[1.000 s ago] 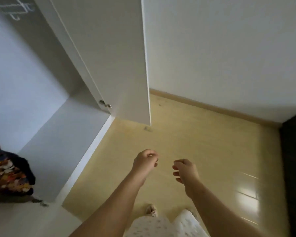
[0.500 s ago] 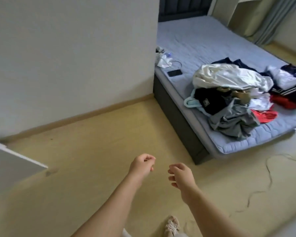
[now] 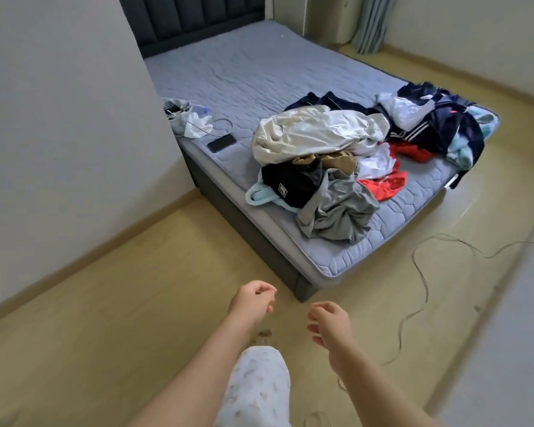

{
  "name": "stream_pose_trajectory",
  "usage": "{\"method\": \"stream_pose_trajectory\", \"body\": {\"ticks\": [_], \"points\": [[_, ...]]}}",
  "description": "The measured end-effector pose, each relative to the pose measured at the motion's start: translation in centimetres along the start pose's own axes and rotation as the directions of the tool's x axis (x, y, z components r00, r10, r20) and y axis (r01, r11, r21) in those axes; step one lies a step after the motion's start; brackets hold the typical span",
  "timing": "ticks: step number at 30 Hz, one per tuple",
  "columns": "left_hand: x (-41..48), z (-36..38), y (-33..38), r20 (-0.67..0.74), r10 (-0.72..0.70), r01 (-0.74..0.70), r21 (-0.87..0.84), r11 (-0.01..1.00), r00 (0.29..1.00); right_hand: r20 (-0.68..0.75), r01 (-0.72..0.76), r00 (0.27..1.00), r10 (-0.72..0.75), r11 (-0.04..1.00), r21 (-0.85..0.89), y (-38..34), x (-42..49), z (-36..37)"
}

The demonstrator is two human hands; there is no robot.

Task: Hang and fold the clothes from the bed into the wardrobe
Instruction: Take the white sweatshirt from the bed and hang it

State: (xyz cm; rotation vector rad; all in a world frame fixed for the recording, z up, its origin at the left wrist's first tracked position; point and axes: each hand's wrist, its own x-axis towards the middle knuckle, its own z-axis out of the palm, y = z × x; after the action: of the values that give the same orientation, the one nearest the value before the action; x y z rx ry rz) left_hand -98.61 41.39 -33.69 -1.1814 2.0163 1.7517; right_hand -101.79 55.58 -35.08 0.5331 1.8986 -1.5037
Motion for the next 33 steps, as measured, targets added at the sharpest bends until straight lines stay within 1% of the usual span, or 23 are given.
{"method": "stream_pose_trajectory", "body": {"ticks": [5, 8, 11, 13, 16, 19, 22, 27, 30, 33], "points": [[6.4, 1.9, 5.5, 0.044, 0.043, -0.043, 0.011, 0.999, 0.998, -0.038, 0.057, 0.998, -0.057, 0.998, 0.013, -5.5, 6.1, -1.1], [10.5, 2.2, 9.5, 0.062, 0.059, -0.059, 0.001, 0.998, 0.996, -0.044, 0.047, 0.998, -0.047, 0.999, -0.003, -9.7, 10.0, -0.8], [14.7, 2.3, 13.2, 0.082, 0.046, -0.05, 0.046, 0.998, 0.996, -0.054, 0.035, 0.998, -0.036, 0.999, -0.009, -14.2, 13.8, -0.2], [17.6, 2.4, 15.7, 0.089, 0.046, -0.054, 0.081, 0.995, 0.995, -0.056, 0.055, 0.997, -0.055, 0.998, -0.007, -17.4, 16.1, -0.1], [21.4, 3.2, 19.5, 0.097, 0.051, -0.063, 0.125, 0.99, 0.994, -0.066, 0.085, 0.994, -0.083, 0.996, 0.039, -21.1, 19.4, -0.5], [24.3, 4.8, 22.3, 0.117, 0.037, -0.054, 0.145, 0.988, 0.992, -0.062, 0.068, 0.996, -0.062, 0.993, 0.097, -23.3, 22.6, -1.5], [27.2, 6.6, 24.7, 0.093, 0.018, -0.033, 0.157, 0.987, 0.996, -0.043, 0.015, 0.999, -0.011, 0.994, 0.109, -25.3, 25.9, -3.0], [32.9, 11.0, 28.1, -0.01, -0.05, 0.05, 0.09, 0.995, 0.999, 0.022, -0.004, 1.0, 0.005, 1.0, -0.014, -29.0, 33.0, -6.4], [36.1, 13.7, 30.1, -0.087, -0.162, 0.16, -0.024, 0.987, 0.983, 0.078, -0.029, 0.996, 0.041, 0.989, -0.143, -31.6, 37.3, -8.8], [38.7, 15.9, 31.4, -0.146, -0.273, 0.253, -0.142, 0.957, 0.951, 0.141, -0.022, 0.988, 0.059, 0.968, -0.251, -33.8, 40.9, -11.0]]}}
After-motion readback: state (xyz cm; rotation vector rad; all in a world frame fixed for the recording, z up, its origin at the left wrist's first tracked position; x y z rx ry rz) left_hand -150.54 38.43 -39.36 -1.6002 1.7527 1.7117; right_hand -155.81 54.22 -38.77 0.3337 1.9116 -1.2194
